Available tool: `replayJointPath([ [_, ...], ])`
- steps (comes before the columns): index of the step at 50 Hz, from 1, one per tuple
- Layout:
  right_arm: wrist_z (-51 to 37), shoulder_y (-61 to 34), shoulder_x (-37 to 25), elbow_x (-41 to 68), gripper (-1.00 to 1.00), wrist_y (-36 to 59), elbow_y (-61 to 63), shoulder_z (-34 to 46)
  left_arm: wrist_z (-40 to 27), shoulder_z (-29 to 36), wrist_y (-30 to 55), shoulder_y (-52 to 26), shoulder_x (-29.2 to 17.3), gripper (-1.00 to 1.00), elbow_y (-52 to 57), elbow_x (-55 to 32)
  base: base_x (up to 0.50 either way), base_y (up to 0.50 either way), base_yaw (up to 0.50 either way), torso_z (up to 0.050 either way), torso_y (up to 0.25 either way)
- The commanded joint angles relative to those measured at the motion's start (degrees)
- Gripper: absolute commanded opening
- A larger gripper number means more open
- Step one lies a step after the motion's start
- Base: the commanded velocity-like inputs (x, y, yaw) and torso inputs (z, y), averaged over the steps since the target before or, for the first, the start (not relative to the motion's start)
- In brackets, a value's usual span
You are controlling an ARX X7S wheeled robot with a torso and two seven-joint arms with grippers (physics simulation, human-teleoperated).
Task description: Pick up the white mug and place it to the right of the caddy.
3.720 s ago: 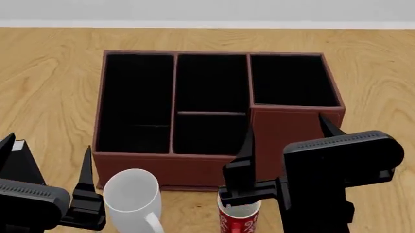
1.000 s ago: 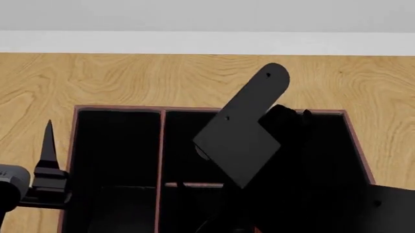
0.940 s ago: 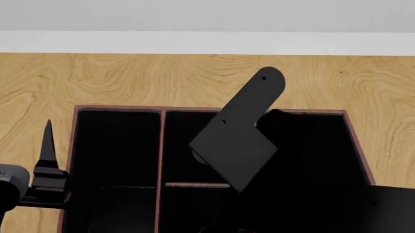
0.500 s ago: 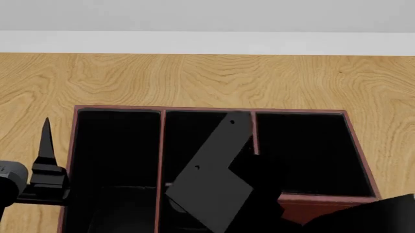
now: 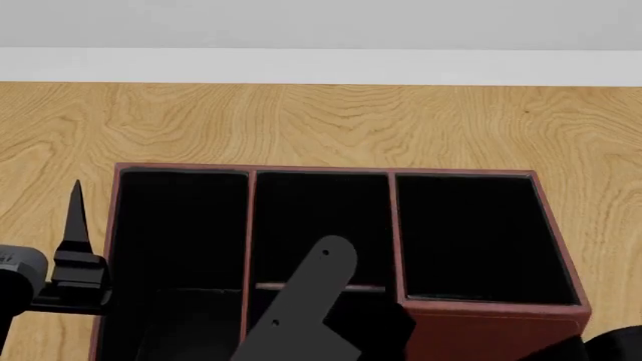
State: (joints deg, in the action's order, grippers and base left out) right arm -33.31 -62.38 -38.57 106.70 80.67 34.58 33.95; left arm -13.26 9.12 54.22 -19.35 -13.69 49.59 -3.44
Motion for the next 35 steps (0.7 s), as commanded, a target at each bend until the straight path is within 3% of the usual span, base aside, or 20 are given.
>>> replayJointPath([
  [1,-1.23,1.98,0.49,0.90,1.00,-1.67,0.29,2.05,-0.27,0.20,0.24,-0.16,-0.12,1.00,0.25,-0.26,0.00,0.00,0.00,0.000,0.000],
  [35,3.32,6.89,5.78,-8.07,1.00,-2.08,-1.69,7.03,-0.71,-0.41,-0.02,0.04,-0.54,1.00,1.09,-1.50,0.00,0.00,0.00,0.000,0.000],
])
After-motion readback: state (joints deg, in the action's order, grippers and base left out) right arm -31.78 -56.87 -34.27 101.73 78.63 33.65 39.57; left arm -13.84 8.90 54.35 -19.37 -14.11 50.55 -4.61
